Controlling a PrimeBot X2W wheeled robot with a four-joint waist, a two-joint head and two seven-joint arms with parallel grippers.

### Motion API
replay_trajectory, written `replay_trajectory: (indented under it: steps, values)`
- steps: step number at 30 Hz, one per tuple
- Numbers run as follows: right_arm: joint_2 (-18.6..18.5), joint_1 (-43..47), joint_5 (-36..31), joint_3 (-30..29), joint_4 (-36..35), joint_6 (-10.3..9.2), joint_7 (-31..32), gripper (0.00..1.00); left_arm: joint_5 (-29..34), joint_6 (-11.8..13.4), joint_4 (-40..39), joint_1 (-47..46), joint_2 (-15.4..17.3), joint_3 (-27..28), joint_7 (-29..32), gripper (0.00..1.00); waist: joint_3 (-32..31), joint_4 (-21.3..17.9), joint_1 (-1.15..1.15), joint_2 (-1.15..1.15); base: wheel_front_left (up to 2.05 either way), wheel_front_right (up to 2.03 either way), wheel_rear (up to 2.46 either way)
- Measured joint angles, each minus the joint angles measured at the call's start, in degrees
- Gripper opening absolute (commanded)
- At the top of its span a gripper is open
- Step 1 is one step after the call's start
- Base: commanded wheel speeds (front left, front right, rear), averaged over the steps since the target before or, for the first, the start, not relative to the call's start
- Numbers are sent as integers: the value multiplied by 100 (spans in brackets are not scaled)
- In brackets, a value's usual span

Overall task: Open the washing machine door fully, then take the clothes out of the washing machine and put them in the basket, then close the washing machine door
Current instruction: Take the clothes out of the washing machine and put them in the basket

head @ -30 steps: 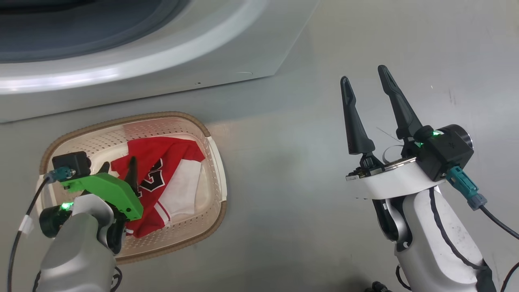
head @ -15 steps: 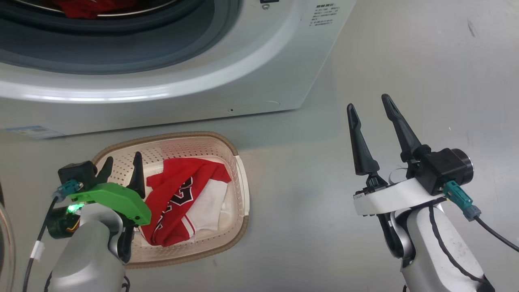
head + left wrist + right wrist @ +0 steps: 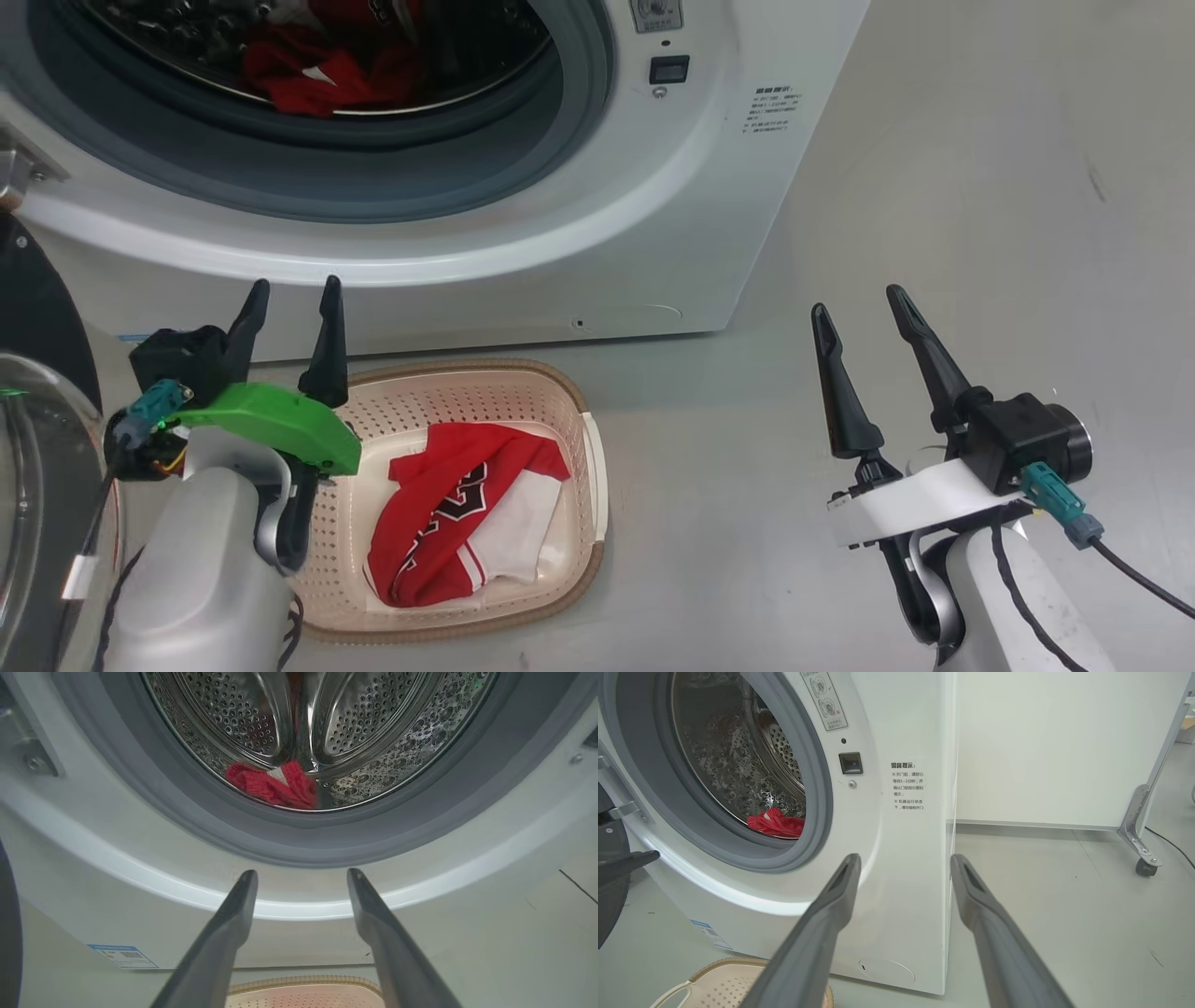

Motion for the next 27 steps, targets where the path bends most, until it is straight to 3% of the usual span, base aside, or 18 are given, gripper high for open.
replay_trajectory:
  steps: [12, 27]
  values:
    - [4, 315, 0, -119, 69, 62, 0, 100, 485, 89, -1171, 698, 80, 147, 0, 100, -579, 92, 0, 0, 0, 0, 0]
    - [13, 826, 56, -202, 51, 34, 0, 100, 726, 318, -1873, 2064, 75, 143, 0, 100, -1175, 79, 0, 0, 0, 0, 0]
